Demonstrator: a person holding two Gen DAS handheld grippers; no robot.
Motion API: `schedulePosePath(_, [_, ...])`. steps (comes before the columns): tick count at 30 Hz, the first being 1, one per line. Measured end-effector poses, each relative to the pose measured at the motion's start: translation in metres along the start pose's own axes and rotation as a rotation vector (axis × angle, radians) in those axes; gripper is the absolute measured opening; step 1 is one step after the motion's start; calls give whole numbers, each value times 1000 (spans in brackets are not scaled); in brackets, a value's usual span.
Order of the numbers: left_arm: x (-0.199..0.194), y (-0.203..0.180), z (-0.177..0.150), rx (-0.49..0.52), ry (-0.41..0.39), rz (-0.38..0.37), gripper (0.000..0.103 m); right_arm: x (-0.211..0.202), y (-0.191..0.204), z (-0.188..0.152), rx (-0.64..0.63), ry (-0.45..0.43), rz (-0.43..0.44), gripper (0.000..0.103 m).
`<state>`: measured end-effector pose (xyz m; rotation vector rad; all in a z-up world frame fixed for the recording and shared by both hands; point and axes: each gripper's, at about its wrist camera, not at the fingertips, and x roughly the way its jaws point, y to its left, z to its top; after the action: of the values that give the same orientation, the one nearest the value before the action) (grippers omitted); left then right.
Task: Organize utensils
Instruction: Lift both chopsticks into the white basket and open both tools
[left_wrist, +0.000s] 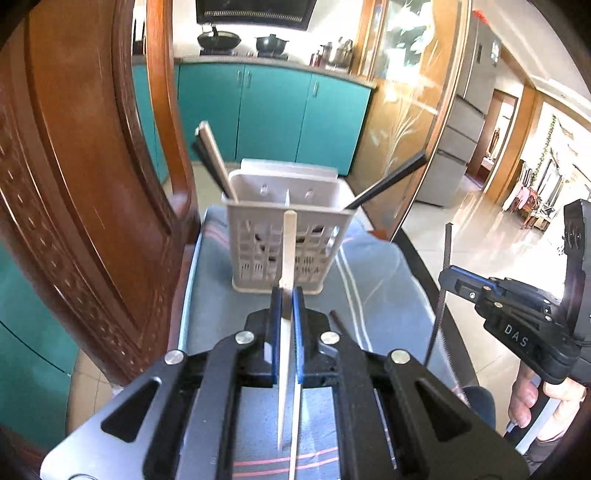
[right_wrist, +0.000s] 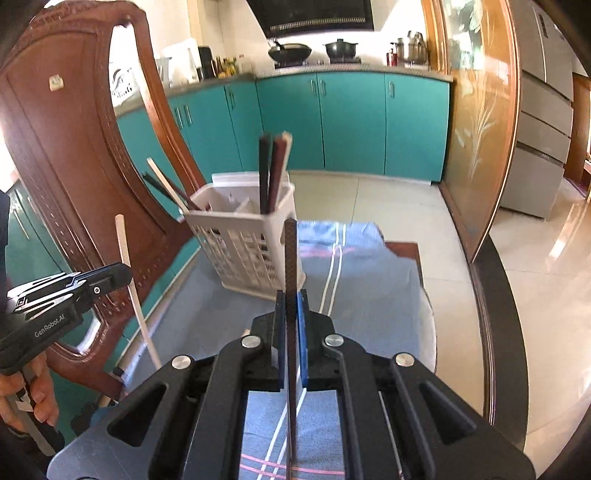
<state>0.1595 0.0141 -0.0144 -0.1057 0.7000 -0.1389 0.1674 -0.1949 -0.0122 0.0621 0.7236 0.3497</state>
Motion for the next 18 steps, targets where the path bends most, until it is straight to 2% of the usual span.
schedulePosePath(6, [-19,-1,11,4,-38,-38,7,-8,2,8,-1,-34,24,7])
schedulePosePath(18, [-17,21,32,-56,-72,-92,6,-6,6,19,6,-55,28,7])
